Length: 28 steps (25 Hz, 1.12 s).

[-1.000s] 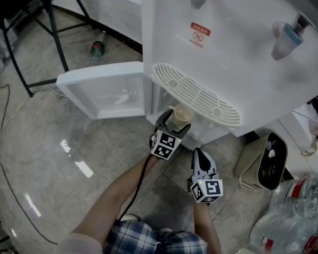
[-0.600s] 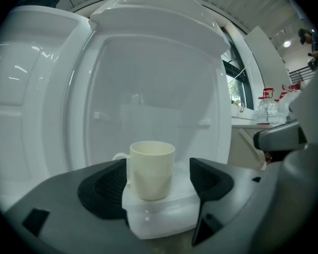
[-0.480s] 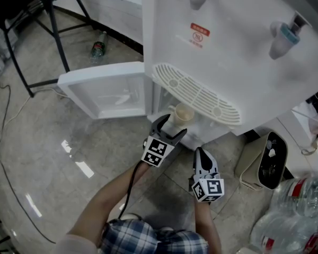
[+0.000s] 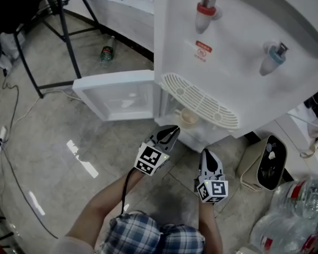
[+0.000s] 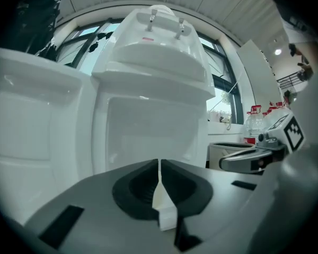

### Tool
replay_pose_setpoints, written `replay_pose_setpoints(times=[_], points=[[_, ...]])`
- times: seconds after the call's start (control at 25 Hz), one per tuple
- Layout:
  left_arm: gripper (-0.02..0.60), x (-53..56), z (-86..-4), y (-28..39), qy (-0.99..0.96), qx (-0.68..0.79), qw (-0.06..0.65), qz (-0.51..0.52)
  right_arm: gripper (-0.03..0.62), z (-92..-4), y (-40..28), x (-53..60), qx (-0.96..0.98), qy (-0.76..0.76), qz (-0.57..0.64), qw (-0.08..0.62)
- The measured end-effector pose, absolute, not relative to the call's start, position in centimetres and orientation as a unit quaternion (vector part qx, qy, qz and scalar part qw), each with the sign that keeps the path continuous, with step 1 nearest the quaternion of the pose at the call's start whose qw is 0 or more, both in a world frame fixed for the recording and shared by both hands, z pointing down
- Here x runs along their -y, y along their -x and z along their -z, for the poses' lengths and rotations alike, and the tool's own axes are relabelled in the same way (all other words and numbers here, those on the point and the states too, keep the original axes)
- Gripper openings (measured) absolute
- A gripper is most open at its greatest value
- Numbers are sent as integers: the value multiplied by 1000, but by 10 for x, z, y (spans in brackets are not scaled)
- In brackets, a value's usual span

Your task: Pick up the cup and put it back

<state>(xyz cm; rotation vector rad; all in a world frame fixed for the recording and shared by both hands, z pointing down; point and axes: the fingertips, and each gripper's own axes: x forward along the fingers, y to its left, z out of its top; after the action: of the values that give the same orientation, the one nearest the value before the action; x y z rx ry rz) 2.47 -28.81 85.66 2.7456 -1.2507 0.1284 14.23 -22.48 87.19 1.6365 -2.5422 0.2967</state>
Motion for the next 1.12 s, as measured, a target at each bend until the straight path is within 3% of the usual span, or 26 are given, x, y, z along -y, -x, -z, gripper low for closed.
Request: replay_pose_setpoints(times=[0.48,1.12], points=[[26,246,-699,27,-903,417,82,-65,17,-743,-138,182,821,-547,-139,86],[26,219,-343,45,-900,426,65,-63,17,-377,-155,164,806,-577,-114,63]])
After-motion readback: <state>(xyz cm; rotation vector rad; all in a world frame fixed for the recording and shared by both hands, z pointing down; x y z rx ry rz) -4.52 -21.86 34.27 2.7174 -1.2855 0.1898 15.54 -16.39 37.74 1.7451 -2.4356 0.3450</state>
